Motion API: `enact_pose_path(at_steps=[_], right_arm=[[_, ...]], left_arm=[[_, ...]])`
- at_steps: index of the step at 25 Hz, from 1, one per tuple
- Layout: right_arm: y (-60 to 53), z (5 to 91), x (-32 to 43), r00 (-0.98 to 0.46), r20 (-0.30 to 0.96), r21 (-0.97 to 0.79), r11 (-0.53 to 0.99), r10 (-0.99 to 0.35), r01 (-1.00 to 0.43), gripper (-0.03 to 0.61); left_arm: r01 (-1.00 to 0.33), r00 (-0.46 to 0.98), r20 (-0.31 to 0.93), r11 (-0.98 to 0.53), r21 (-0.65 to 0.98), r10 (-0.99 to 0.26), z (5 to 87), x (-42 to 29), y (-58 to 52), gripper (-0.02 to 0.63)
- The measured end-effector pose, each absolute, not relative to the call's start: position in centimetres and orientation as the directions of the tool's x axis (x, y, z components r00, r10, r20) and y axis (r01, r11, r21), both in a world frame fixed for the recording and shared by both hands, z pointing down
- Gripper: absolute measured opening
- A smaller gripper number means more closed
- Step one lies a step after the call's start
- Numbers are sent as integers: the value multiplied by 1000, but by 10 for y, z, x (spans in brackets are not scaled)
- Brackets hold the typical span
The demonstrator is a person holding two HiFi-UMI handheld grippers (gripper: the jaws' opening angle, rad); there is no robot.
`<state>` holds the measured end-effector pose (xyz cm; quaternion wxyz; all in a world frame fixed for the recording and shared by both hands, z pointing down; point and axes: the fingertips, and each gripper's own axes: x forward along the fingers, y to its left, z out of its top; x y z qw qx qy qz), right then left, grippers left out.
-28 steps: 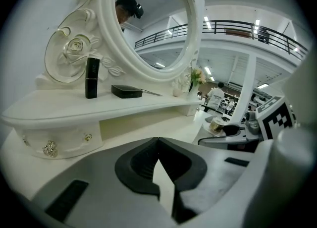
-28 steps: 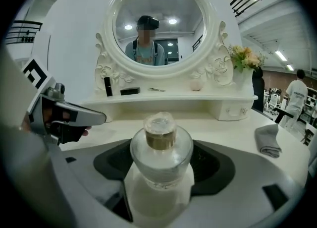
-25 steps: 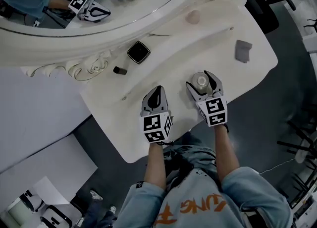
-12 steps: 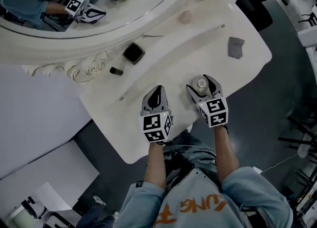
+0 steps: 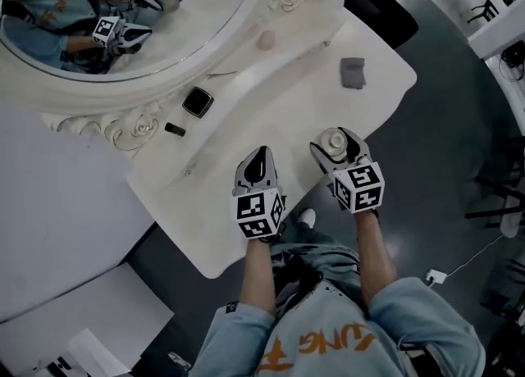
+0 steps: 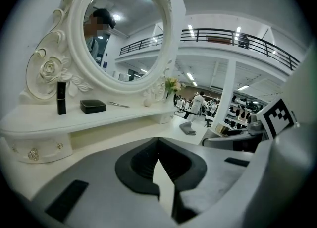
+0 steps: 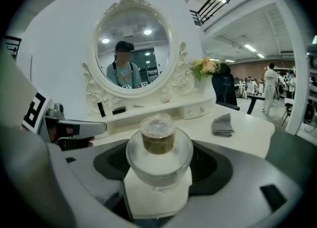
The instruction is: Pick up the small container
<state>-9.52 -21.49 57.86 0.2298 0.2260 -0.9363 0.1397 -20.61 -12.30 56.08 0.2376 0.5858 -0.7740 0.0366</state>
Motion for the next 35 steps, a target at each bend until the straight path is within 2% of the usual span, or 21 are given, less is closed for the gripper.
enact_pose_path(at_steps=[17,28,35], right_arm=[[-258,475,40,-722,307,-92,735,-621,-671,333],[-287,426,115,-632,187,-52,634,-752,-771,333],[-297,413,150,-592,154,-49,592,-791,-804,333]], left_arm=[[-979,4,233,44,201,-973,483,-101,-191,21],[-985,137,172,-114,133,-976,436,-46,-241,21],[-978,198,162,-183,105,-967,425,-12,-260,21]])
